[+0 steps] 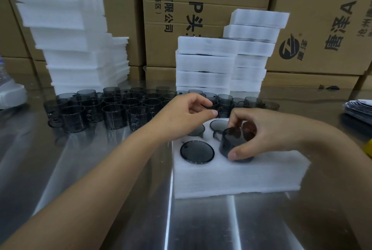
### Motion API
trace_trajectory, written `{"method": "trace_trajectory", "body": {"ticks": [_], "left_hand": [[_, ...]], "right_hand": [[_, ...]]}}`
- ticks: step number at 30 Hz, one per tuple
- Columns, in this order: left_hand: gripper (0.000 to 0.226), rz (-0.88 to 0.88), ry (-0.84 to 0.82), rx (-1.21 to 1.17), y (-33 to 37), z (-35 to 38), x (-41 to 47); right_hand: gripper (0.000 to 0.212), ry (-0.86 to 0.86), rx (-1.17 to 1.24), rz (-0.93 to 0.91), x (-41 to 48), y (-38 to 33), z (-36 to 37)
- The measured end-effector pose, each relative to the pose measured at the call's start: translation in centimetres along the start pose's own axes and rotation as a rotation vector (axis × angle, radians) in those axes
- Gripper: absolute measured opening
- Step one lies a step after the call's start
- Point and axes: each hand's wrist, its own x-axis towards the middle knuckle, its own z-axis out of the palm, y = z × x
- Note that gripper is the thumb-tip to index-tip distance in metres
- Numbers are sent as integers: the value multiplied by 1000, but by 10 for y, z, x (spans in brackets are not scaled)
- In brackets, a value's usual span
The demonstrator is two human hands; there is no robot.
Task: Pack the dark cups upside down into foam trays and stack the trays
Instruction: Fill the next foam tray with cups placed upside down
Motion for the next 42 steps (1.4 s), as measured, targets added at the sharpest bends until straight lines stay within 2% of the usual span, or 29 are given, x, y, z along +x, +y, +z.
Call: {"method": "trace_trajectory", "body": {"ticks": [3,7,12,15,18,22,26,30,36,39,42], "left_hand": [[24,1,-30,29,1,0,-1],[37,17,-88,136,1,3,-3],[61,-37,-192,273,1,6,-7],[67,-50,-248,342,0,8,-9],[67,-68,-281,374,1,9,-10],[65,-96,-314,437,3,13,-10],[44,-78,-327,566,7,20,-10],[25,-98,-365,673,12,19,-10],[32,-253,-442,760,18,0,-11],[34,-335,-458,826,20,-10,-12],[30,-337,-476,841,18,-15,-11]], "right_hand": [[54,-32,-92,25,0,-4,2],[68,-46,-101,27,2,-3,0],[56,-3,109,2,7,12,-5],[54,36,181,23,6,20,-9],[56,5,172,54,4,25,-13],[37,-29,148,76,5,26,-11],[24,-26,122,54,7,23,-10],[21,-19,135,24,8,21,-7],[18,33,207,-60,18,11,11],[20,129,166,-105,24,7,27],[26,222,125,-122,27,3,36]]}}
